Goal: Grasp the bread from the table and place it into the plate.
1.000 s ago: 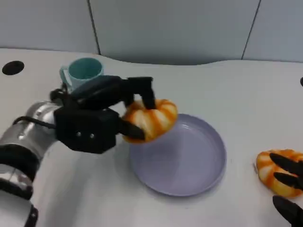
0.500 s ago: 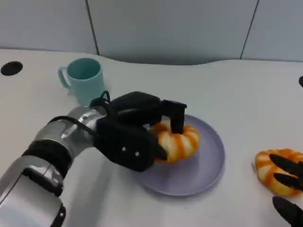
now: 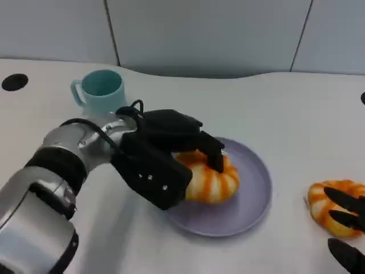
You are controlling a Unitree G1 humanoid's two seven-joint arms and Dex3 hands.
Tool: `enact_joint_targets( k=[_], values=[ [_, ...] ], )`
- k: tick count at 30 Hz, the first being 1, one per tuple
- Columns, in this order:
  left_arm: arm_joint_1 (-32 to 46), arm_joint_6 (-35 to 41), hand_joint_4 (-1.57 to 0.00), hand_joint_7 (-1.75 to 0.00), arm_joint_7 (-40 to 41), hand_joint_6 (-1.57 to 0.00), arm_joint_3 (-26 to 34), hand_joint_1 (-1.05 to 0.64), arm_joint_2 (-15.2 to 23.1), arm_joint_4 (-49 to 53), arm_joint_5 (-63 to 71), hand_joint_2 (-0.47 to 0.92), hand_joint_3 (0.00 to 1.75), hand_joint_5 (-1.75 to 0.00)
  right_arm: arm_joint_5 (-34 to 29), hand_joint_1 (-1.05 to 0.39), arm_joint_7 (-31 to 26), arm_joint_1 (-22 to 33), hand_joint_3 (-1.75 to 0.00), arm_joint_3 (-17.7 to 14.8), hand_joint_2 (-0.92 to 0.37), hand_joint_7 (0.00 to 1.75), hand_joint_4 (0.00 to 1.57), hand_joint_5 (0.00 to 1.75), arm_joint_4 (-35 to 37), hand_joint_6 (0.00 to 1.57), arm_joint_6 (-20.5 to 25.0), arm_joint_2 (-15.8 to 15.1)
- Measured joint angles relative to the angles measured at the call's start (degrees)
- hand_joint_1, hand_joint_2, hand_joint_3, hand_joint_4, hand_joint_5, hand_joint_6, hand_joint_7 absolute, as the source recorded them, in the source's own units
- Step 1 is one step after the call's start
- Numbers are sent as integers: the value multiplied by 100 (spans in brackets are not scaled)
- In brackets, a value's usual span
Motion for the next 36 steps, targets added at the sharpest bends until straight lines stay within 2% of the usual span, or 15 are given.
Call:
enact_joint_targets(
  k=[5, 13, 22, 29, 33, 35, 36],
  values=[
    [-24, -128, -1, -2, -638, -31, 173, -86, 32, -3, -397, 92, 13, -38, 1, -35, -1, 1, -33, 0, -92, 0, 91, 0, -2, 74, -7, 2],
    [-139, -228, 0, 0, -1328, -22, 412, -92, 195, -272, -721, 92, 18, -12, -14, -35, -40, -23, -33, -1, -92, 0, 92, 1, 16, 75, -54, 5],
    [-102, -467, -8, 0, -2242, -21, 1276, -85, 580, -559, -2115, 92, 19, -13, -6, -36, -38, -30, -33, -2, -92, 0, 94, 1, 49, 74, -103, 4],
    [711, -175, -12, -1, -3197, -20, 2234, -76, 883, -648, -3552, 92, 22, -15, -2, -36, -30, 55, -33, -4, -92, 0, 92, 0, -25, 74, 19, 8],
    [1414, 309, -14, -1, -3342, -21, 2745, -76, 1059, -748, -4046, 92, 21, -14, -5, -35, -23, 60, -34, -5, -92, 0, 90, 0, -30, 74, 13, 7],
    [1747, 643, -17, -2, -3447, -24, 2931, -75, 1108, -974, -4262, 92, 21, -15, -6, -35, -22, 43, -34, -2, -92, 0, 90, 1, -13, 74, -4, 3],
    [1928, 792, -25, -4, -3475, -30, 3016, -75, 1120, -1097, -4365, 92, 19, -19, -5, -35, -22, 34, -34, -3, -92, 0, 90, 1, -10, 74, -13, 1]
  ],
)
